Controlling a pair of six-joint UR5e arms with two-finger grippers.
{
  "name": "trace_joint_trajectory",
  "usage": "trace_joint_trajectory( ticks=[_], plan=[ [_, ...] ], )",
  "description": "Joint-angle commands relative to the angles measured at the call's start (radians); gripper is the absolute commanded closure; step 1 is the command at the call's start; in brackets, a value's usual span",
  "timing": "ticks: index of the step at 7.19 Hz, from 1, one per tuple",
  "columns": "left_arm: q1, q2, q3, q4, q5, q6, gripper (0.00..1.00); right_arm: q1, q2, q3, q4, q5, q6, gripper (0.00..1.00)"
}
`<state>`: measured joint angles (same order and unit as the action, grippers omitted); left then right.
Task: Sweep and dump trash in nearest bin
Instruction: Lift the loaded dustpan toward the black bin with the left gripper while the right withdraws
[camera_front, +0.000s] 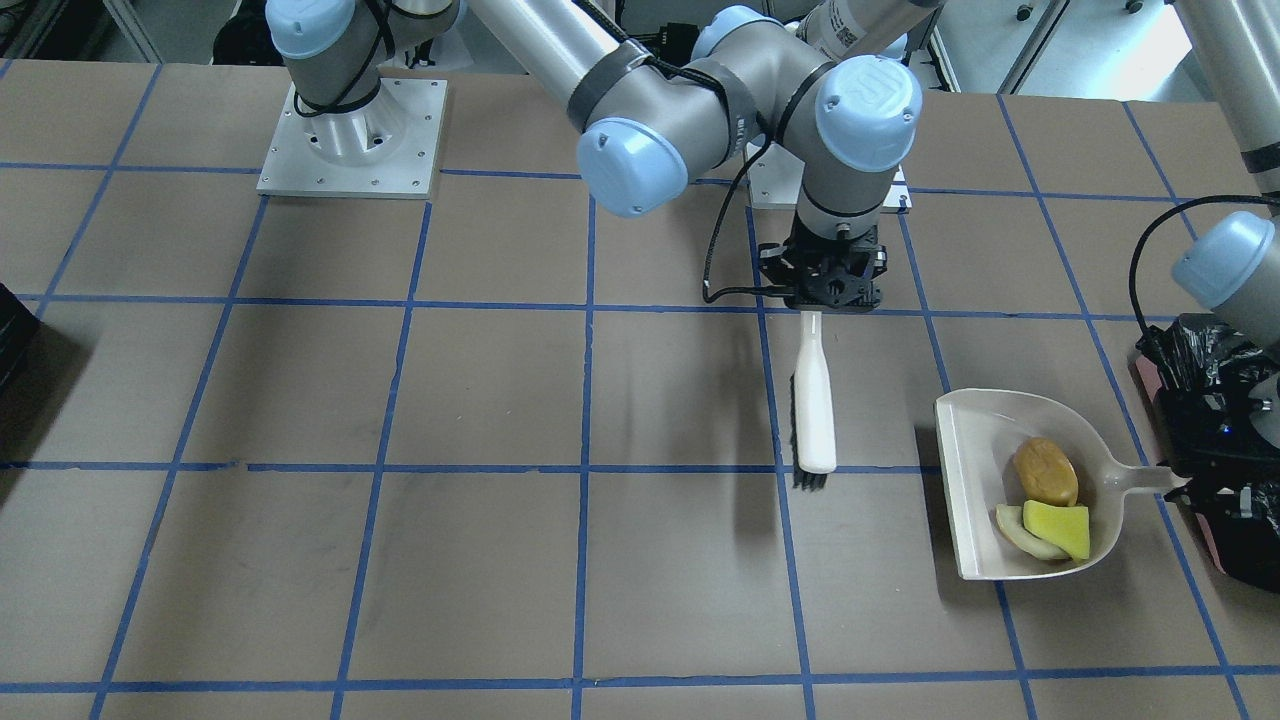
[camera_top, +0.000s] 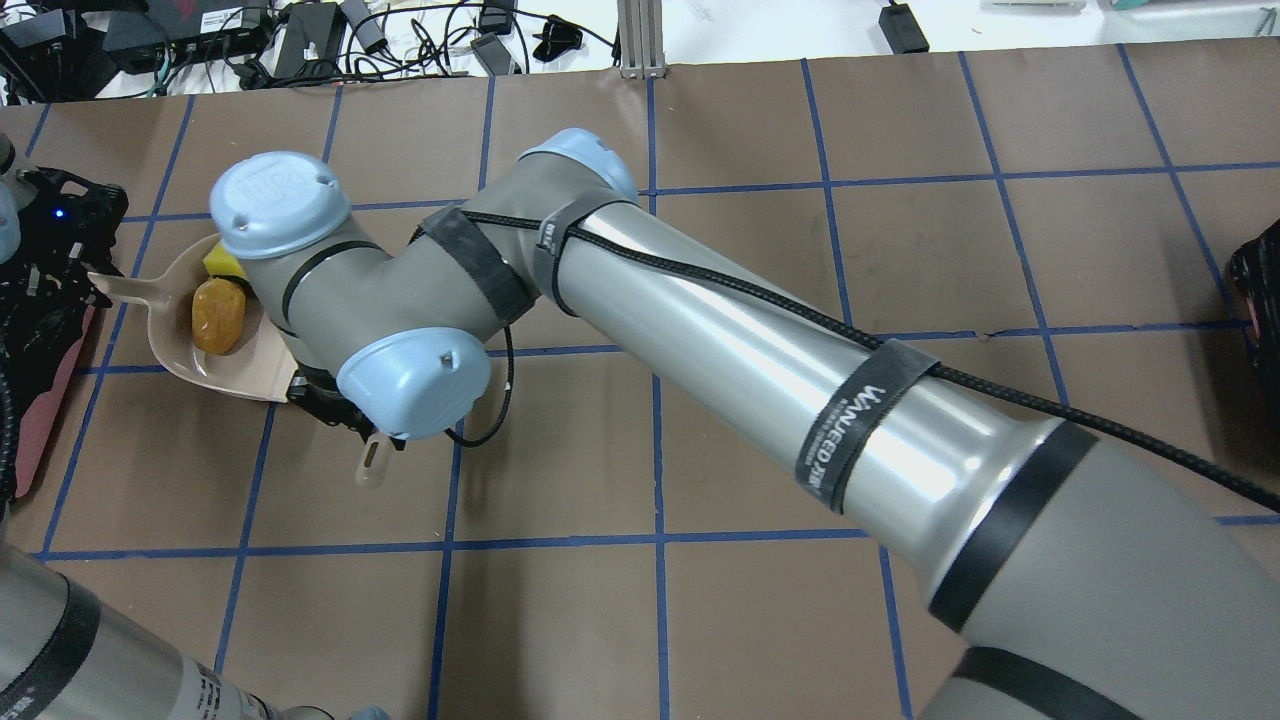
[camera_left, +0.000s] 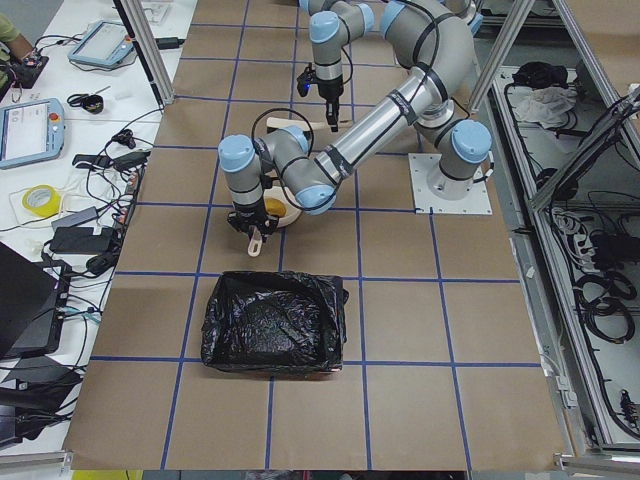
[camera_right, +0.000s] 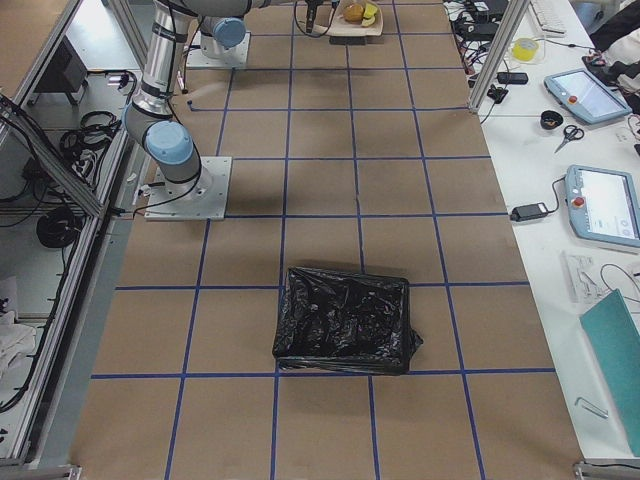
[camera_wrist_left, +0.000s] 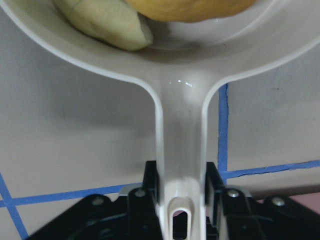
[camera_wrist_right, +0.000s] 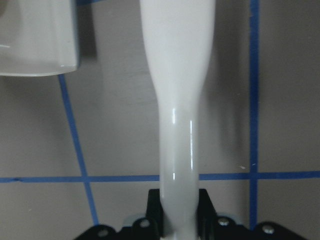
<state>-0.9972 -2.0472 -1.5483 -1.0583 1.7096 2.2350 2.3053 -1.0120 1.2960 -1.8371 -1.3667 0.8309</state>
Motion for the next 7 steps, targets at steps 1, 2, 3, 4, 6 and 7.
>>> trace_joint_trajectory(
  ticks=[1,2,3,4,6,7],
  plan=[
    [0.041,0.031,0.013,-0.003,-0.033,0.000,1.00,-0.061,-0.153,0.222,-0.007,-0.055,-0.123,1.00],
    [0.081,0.050,0.037,-0.028,-0.075,0.000,1.00,-0.076,-0.227,0.327,-0.011,-0.077,-0.150,1.00],
    [0.136,0.061,0.071,-0.054,-0.102,-0.003,1.00,-0.105,-0.290,0.426,-0.040,-0.078,-0.183,1.00],
    [0.179,0.067,0.120,-0.109,-0.103,-0.003,1.00,-0.141,-0.350,0.506,-0.051,-0.089,-0.226,1.00],
    [0.276,0.055,0.225,-0.195,-0.126,-0.003,1.00,-0.193,-0.439,0.618,-0.077,-0.091,-0.310,1.00],
    [0.328,0.042,0.272,-0.198,-0.126,0.001,1.00,-0.193,-0.444,0.637,-0.080,-0.092,-0.320,1.00]
  ],
)
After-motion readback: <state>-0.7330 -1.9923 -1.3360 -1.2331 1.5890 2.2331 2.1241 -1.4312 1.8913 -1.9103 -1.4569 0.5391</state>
